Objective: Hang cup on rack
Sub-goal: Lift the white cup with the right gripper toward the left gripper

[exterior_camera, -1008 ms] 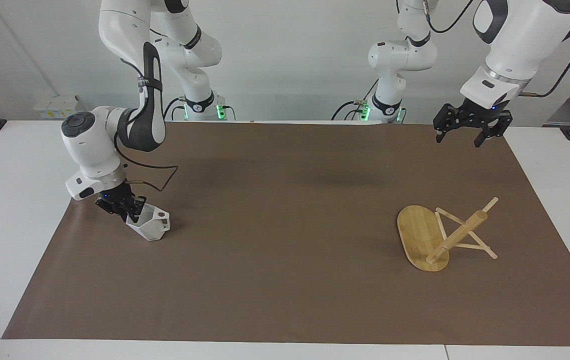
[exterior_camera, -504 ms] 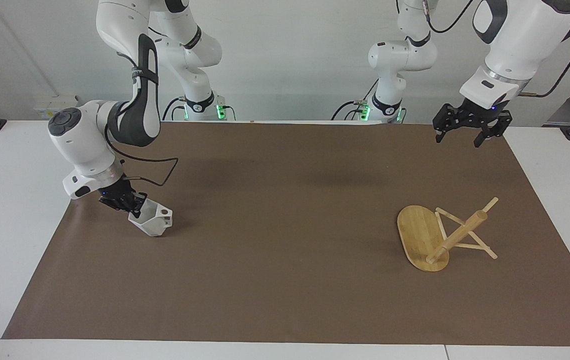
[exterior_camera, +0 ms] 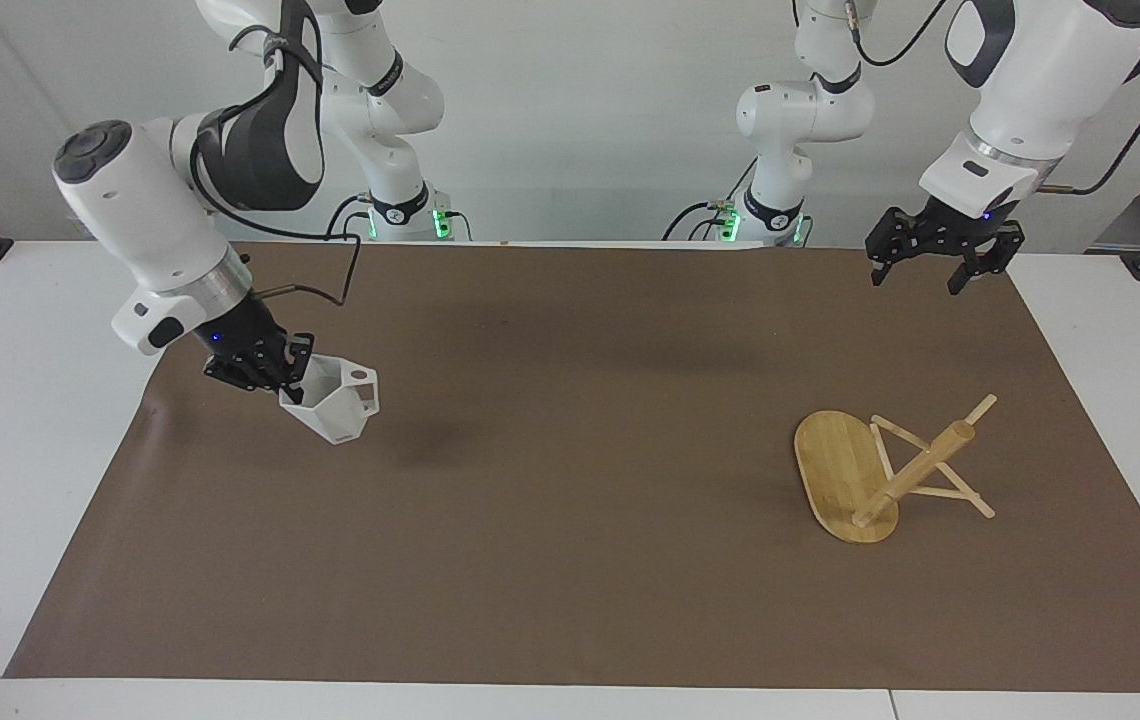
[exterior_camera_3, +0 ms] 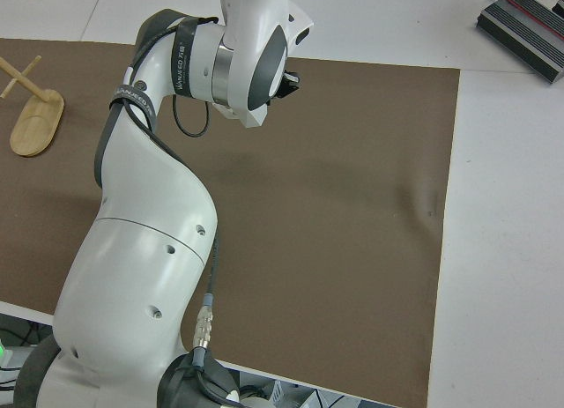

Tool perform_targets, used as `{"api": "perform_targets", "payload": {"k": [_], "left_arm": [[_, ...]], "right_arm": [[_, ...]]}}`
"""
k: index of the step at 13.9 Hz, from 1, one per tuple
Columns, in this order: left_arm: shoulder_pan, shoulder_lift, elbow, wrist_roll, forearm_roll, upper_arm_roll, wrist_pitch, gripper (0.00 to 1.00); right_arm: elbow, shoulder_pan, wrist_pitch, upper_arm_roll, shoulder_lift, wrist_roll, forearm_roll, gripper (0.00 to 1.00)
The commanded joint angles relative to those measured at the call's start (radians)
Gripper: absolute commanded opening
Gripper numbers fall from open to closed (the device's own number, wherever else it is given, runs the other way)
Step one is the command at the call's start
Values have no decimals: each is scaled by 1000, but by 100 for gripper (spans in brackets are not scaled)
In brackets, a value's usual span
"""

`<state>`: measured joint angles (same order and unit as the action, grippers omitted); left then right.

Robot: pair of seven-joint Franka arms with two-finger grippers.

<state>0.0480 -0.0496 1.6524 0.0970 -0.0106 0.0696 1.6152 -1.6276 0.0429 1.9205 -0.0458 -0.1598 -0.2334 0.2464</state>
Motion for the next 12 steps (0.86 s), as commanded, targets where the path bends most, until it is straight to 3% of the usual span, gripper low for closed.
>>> {"api": "perform_targets", "payload": {"k": [1, 4, 7, 12], "left_arm": [[13, -15, 17, -10, 9, -7, 8, 100], [12, -15, 17, -10, 9, -7, 8, 100], [16, -16, 17, -11, 9, -4, -17, 100], [19, -24, 18, 68, -27, -8, 11, 100]], "right_arm": [[24, -9, -15, 61, 28, 23, 83, 0], [48, -6, 6, 176, 40, 254, 186, 0], [58, 0, 169, 311, 42, 524, 146, 0], [54, -1, 161, 440, 43, 612, 218, 0]]}}
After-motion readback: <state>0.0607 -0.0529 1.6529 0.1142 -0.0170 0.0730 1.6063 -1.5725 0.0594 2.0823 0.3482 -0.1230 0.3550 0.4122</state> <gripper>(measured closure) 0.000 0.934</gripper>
